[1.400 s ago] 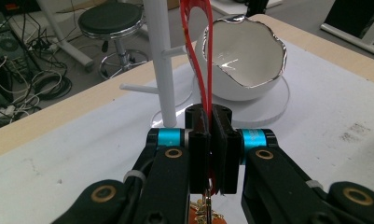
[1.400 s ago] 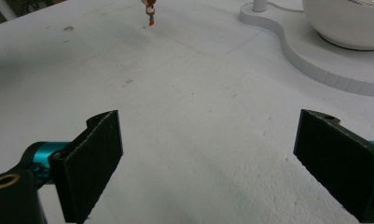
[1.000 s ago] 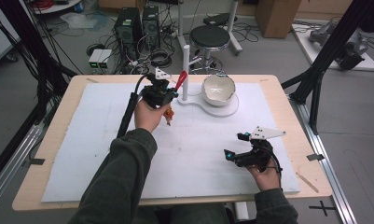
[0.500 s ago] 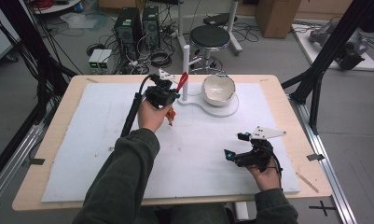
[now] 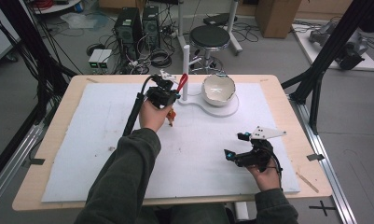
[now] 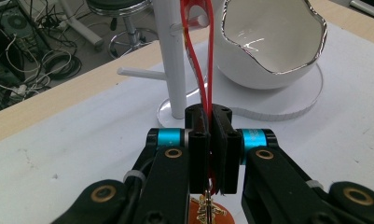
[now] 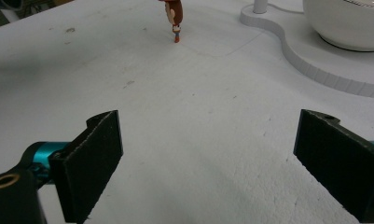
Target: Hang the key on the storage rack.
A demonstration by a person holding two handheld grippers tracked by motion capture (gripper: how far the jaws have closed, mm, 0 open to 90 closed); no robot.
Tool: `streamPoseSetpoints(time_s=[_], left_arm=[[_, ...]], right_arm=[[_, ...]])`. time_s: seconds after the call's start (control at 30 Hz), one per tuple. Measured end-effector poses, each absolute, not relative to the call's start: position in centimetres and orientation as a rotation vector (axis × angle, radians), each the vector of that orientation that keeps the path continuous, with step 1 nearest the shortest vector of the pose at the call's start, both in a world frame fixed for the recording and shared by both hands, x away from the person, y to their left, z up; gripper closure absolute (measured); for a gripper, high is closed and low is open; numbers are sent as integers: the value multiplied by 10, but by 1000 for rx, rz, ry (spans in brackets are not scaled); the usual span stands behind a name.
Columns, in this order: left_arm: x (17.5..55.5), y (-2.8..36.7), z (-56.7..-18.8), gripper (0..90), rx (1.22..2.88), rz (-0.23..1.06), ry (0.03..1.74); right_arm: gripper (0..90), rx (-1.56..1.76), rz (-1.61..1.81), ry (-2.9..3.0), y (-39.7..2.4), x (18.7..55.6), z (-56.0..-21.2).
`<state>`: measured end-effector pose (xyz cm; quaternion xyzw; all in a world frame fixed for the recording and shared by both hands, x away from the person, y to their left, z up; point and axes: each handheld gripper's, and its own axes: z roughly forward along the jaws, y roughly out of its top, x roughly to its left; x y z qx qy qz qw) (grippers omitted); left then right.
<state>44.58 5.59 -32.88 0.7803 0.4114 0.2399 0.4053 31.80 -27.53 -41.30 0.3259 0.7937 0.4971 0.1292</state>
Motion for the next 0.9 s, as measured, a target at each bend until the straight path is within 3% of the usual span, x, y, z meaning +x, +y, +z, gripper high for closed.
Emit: streamPoseSetpoints(time_s=[0.9], left_arm=[[454,49,-333,852,2014,588,1061]], right_arm=[[69,943,1447,2306,-277,318,-413]])
